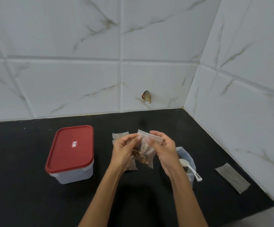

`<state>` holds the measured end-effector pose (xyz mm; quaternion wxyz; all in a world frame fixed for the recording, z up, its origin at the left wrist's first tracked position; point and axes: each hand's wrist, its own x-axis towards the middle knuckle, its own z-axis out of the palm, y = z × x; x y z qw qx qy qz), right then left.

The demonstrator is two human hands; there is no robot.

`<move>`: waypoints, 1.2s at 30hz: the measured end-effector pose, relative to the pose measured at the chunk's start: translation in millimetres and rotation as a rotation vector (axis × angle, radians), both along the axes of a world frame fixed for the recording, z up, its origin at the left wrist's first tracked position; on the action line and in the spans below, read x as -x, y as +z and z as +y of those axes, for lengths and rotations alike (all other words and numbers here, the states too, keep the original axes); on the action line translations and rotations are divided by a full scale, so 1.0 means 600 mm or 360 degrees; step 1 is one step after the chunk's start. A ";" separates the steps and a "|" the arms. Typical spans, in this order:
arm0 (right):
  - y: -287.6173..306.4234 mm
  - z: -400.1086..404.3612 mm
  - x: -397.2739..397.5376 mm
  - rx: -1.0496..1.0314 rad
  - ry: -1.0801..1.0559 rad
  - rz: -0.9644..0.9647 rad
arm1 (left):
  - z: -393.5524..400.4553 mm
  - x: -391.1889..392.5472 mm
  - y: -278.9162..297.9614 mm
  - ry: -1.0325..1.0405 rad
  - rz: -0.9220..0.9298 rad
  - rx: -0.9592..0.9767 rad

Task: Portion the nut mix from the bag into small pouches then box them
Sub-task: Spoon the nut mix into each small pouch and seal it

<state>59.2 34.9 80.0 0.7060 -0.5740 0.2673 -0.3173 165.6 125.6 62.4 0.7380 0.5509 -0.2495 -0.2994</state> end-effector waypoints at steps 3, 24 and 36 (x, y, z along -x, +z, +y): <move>0.004 0.001 -0.005 0.0192 -0.0006 0.0094 | -0.002 0.001 0.003 -0.0027 -0.0023 0.0010; 0.003 -0.006 -0.023 0.0325 -0.0006 0.0156 | -0.011 0.006 -0.001 0.0022 0.0075 -0.0003; -0.015 -0.013 -0.017 0.0265 -0.0099 0.0168 | -0.015 0.002 -0.009 0.0194 0.0013 -0.0080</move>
